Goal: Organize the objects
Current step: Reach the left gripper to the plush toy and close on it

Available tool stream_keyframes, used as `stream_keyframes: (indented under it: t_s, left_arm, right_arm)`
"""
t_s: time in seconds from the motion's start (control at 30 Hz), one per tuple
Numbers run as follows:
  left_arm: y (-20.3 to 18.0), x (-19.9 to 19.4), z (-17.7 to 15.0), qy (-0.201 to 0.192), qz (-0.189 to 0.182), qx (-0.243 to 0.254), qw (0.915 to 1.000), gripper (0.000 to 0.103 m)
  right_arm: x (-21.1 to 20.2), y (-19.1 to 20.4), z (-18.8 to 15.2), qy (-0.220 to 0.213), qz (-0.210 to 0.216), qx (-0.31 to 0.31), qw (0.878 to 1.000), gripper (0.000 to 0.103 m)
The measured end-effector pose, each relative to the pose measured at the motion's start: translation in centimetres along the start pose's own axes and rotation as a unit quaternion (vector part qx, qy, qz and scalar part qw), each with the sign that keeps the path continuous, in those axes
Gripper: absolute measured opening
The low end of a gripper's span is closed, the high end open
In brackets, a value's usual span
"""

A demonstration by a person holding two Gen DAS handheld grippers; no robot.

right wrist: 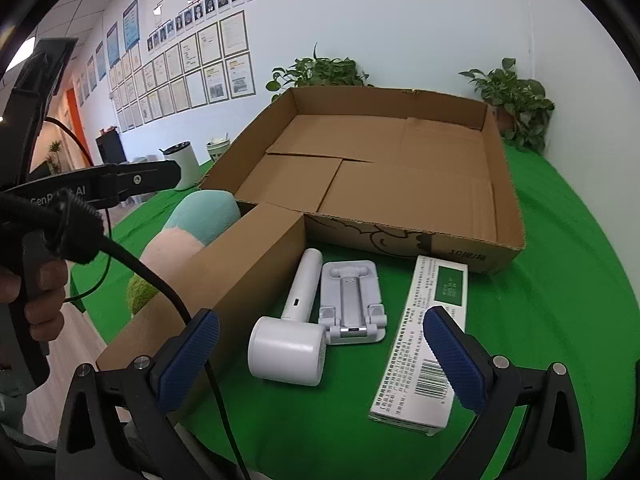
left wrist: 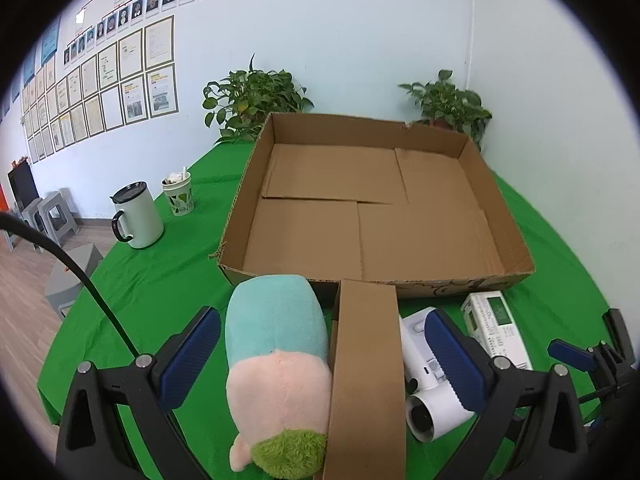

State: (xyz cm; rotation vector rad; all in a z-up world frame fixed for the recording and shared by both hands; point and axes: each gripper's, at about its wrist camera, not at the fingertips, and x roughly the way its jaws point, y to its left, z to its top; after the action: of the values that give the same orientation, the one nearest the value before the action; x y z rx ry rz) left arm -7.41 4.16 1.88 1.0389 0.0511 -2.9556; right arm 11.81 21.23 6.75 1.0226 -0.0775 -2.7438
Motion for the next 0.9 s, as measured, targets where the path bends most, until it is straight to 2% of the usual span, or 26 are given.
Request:
stream_keyframes:
  t_s: [0.13,0.3,0.53,0.63,0.67,0.73,0.83,0.9]
  left_arm:
    - [-0.3,0.3,0.1,0.010,0.014,0.000,0.9998,0.101]
    - [-0.3,-0.2,0.3,0.003,0.022,-0.016,0.9996,0.101]
    - [1.3,-0.7,0.2,-0.002,0.011,-0.031,0.9995,0.101]
    - [2.6,-2.0,0.8,-0.024,-0.002,-0.022,0.9995,0.101]
    - [3.0,-2.5,1.1,-0.032,-0.009,-0.016,0.9993,0.101]
    - [4.4,-4.0,1.5,-0.057,-0.032,-0.001,0.9978,0.101]
    - [7.0,-5.6,1.5,-0.091,-0.032,0.015,0.9952,0.101]
    - [9.2,-5.2,1.0,-0.100,-0.022,0.011,0.9947,0.101]
  right_arm:
    - [1.5,-0.6,0.1,0.009,0.027,-0.004,1.000,0.103]
    - [2.3,-0.3,0.5,0.018,0.045,-0.025,0.998,0.103]
    - [1.6,1.6,0.4,0.015,0.019,-0.094,0.995,0.103]
    - [0.3,3.7,0.9,0.001,0.014,-0.142,0.990,0.103]
    - [-0.4,4.7,1.4,-0.002,0.028,-0.155,0.987,0.103]
    - [-3.1,7.2,2.6,-0.013,0.113,-0.185,0.976,0.103]
    - [-7.5,10.9,3.8,-0.047,0.258,-0.232,0.937,0.103]
    - [-8.4,12.0,3.9,-0.052,0.317,-0.249,0.914,0.103]
